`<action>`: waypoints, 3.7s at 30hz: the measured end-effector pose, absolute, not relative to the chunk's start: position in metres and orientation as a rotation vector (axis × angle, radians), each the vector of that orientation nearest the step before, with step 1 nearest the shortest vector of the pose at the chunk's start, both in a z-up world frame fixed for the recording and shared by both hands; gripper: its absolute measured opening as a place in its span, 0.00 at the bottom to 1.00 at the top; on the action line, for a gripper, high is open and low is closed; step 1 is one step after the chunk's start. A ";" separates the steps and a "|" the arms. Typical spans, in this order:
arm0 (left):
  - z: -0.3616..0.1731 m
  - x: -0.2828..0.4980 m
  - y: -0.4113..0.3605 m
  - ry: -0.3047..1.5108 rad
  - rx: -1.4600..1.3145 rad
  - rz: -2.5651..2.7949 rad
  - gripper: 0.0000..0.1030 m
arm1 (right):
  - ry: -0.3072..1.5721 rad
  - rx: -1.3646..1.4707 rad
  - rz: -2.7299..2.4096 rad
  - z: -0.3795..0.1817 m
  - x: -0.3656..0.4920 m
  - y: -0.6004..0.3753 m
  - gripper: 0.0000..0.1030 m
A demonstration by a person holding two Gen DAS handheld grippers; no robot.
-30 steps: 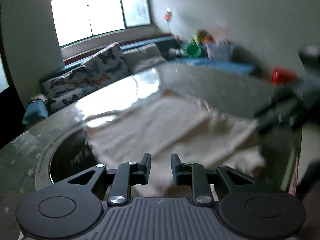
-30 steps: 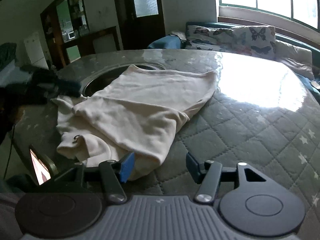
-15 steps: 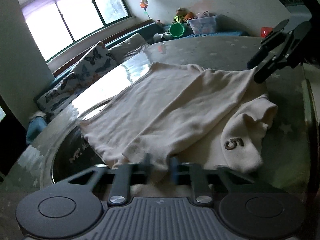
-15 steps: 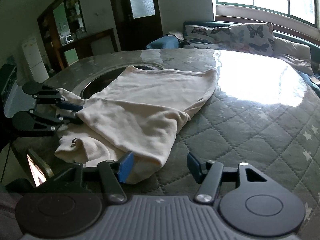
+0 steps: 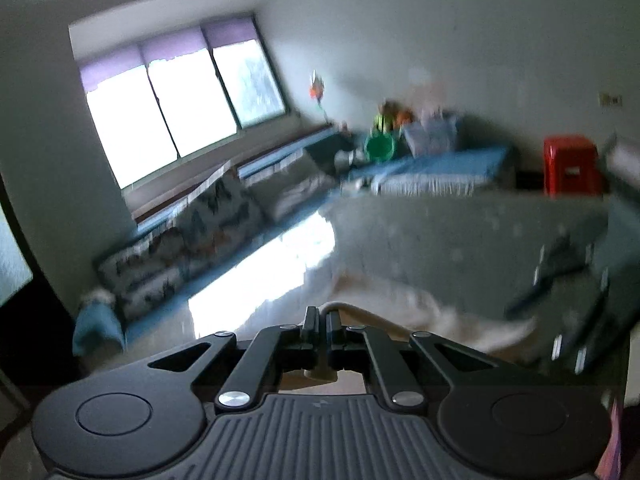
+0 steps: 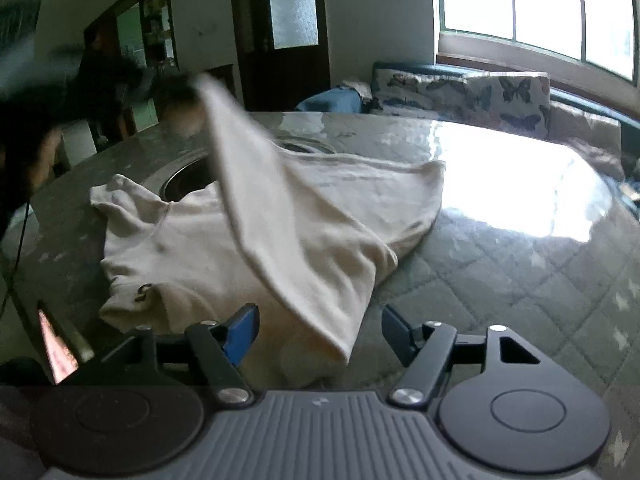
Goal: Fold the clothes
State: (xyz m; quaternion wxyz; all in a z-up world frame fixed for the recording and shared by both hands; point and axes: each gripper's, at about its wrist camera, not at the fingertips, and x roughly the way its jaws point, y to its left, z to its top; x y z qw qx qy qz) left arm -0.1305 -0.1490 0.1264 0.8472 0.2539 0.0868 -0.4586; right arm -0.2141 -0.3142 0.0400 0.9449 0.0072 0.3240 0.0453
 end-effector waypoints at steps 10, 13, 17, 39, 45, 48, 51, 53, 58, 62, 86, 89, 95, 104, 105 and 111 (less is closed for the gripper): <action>0.177 -0.145 -0.202 0.020 0.507 -1.106 0.03 | 0.581 -0.101 -0.104 0.034 -0.191 -0.298 0.70; 0.179 -0.150 -0.208 0.002 0.507 -1.130 0.04 | 0.575 -0.140 -0.200 0.030 -0.188 -0.296 0.70; 0.176 -0.153 -0.210 0.005 0.518 -1.142 0.04 | 0.597 -0.149 -0.263 0.026 -0.190 -0.297 0.70; 0.150 -0.154 -0.185 0.059 0.537 -1.065 0.04 | 0.564 -0.212 -0.328 0.022 -0.196 -0.303 0.74; 0.133 -0.149 -0.158 0.126 0.545 -1.000 0.04 | 0.575 -0.212 -0.321 0.020 -0.205 -0.310 0.77; 0.119 -0.147 -0.144 0.166 0.563 -0.974 0.04 | 0.585 -0.253 -0.294 0.017 -0.206 -0.306 0.77; 0.104 -0.143 -0.135 0.216 0.576 -0.948 0.04 | 0.589 -0.293 -0.264 0.015 -0.208 -0.303 0.78; 0.093 -0.139 -0.131 0.261 0.578 -0.936 0.04 | 0.589 -0.324 -0.243 0.015 -0.209 -0.302 0.79; 0.076 -0.135 -0.128 0.306 0.604 -0.921 0.04 | 0.605 -0.351 -0.202 0.019 -0.214 -0.300 0.80; 0.065 -0.137 -0.128 0.315 0.618 -0.921 0.04 | 0.605 -0.401 -0.179 0.018 -0.217 -0.294 0.82; 0.026 -0.149 -0.103 0.389 0.724 -0.950 0.25 | 0.652 -0.132 0.000 0.074 -0.240 -0.335 0.82; 0.030 -0.148 -0.098 0.393 0.716 -0.943 0.26 | 0.621 -0.117 -0.011 0.073 -0.221 -0.337 0.82; 0.031 -0.146 -0.104 0.385 0.704 -0.955 0.26 | 0.622 -0.073 0.021 0.056 -0.175 -0.334 0.82; 0.024 -0.148 -0.101 0.406 0.758 -0.976 0.17 | 0.672 -0.127 0.186 0.044 -0.142 -0.302 0.82; 0.024 -0.147 -0.100 0.412 0.754 -0.971 0.17 | 0.674 -0.135 0.216 0.043 -0.138 -0.296 0.82; 0.027 -0.146 -0.089 0.441 0.723 -0.945 0.20 | 0.677 -0.217 0.350 0.039 -0.120 -0.263 0.82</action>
